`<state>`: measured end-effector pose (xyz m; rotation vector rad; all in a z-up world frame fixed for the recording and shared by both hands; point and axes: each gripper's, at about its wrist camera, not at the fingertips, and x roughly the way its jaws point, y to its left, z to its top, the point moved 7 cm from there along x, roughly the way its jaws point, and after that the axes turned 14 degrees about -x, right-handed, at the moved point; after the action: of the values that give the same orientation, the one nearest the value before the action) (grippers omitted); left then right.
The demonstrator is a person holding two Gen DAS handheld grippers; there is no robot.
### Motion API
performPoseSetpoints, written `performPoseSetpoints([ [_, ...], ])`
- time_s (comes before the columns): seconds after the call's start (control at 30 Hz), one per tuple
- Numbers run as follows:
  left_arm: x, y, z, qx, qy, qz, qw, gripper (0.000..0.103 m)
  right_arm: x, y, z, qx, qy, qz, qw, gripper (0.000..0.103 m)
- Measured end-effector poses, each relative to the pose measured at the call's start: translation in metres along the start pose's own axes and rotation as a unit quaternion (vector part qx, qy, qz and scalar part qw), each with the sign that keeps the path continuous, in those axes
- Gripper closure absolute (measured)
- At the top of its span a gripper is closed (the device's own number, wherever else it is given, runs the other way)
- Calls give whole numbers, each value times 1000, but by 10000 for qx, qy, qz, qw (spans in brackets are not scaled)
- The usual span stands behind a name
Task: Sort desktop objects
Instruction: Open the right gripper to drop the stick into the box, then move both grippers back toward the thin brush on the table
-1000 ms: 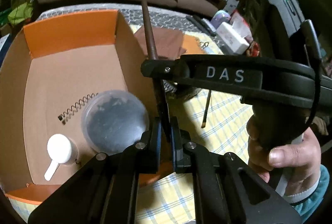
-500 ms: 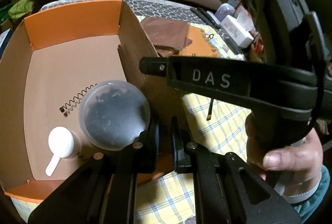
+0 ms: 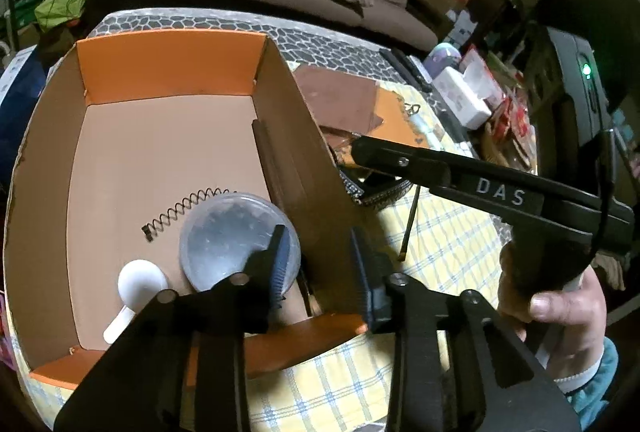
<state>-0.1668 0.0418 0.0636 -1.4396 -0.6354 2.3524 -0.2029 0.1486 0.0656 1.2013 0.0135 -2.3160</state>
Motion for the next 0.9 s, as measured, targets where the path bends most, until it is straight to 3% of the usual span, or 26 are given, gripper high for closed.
performPoseSetpoints([
  [0.3, 4, -31, -8, 263, -70, -169, 9995, 36, -24, -34, -6, 252, -146, -258, 9992, 43],
  [0.37, 6, -38, -10, 336, -71, -190, 9992, 26, -28, -42, -8, 312, -163, -305, 9989, 30],
  [0.43, 9, -45, -12, 405, -72, -195, 9990, 11, -32, -50, -10, 379, -191, -341, 9985, 22],
  [0.47, 12, -49, -14, 440, -62, -192, 9988, 8, -34, -54, -11, 412, -192, -355, 9983, 20],
  [0.6, 17, -60, -17, 478, -40, -209, 9986, 3, -41, -70, -19, 520, -161, -506, 9972, 12],
  [0.67, 20, -64, -19, 467, -27, -256, 9986, 2, -46, -79, -23, 521, -196, -686, 9961, 0],
  [0.9, 32, -93, -31, 755, -49, -270, 9968, 0, -67, -118, -37, 736, -227, -1007, 9919, 0],
])
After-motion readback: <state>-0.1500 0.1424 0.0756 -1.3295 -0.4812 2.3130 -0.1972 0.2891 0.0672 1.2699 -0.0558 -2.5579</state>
